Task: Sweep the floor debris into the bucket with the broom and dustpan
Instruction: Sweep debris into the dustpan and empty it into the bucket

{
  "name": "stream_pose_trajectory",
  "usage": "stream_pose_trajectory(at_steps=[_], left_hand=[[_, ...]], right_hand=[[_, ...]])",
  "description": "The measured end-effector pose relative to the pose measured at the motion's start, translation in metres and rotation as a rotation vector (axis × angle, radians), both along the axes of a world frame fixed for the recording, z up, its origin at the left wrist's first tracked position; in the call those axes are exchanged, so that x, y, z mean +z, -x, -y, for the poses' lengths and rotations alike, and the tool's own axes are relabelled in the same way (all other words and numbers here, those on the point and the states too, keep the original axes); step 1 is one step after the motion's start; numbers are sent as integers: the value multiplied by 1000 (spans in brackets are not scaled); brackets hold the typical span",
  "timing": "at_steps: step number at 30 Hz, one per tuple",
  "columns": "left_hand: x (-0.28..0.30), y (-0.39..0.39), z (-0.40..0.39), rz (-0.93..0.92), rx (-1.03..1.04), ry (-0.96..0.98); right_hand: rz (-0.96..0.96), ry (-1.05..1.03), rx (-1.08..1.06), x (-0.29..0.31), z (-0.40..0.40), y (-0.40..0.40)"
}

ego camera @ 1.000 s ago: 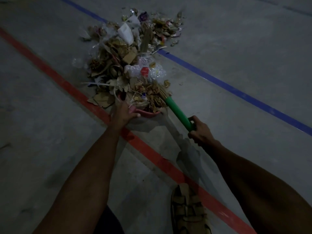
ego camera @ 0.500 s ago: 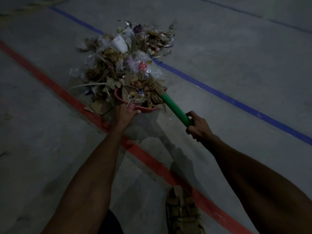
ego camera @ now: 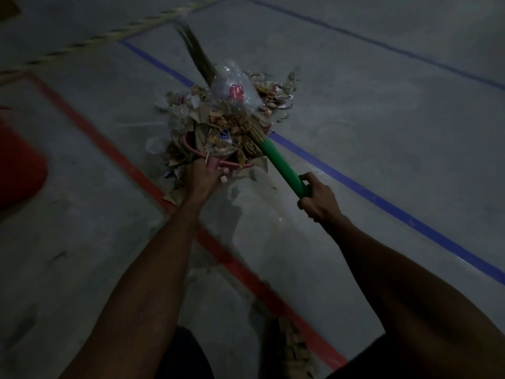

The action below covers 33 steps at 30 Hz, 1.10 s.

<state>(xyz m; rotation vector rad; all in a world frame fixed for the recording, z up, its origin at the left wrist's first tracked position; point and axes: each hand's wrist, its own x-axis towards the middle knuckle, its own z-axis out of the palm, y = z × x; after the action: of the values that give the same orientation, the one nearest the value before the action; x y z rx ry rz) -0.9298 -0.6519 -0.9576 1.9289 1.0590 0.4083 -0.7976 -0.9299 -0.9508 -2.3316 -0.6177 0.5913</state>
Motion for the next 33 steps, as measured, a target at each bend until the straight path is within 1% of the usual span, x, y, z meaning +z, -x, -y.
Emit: stream_pose_trajectory(at_steps=[4,5,6,9,11,14,17,19,24,29,31,33], left_hand=[[55,13,-3,-27,74,49],[55,17,-8,-12,88,69],[71,22,-5,10,115,79],[148,43,18,39,186,100],[193,58,26,29,221,62],[249,81,25,10,292,69],[299,105,18,-30,341,60],[345,116,19,-55,373,60],[432,134,9,-76,384,26],[493,142,-9,-32,423,-9],[507,146,-22,-18,447,-21],[517,152,-39,-17,490,-16]], right_hand=[[-34,8,36,61,-6,-1],[-33,13,47,74,-7,1],[-34,16,62,90,-8,3],[-57,45,105,144,-16,11],[-91,46,140,182,-22,15],[-111,43,187,241,-32,24],[-120,12,236,296,-37,35],[-116,-15,269,333,-41,42],[-115,-110,362,413,-53,58],[-118,-131,407,467,-86,62],[-128,-111,407,481,-106,63],[-105,-102,456,492,-130,65]])
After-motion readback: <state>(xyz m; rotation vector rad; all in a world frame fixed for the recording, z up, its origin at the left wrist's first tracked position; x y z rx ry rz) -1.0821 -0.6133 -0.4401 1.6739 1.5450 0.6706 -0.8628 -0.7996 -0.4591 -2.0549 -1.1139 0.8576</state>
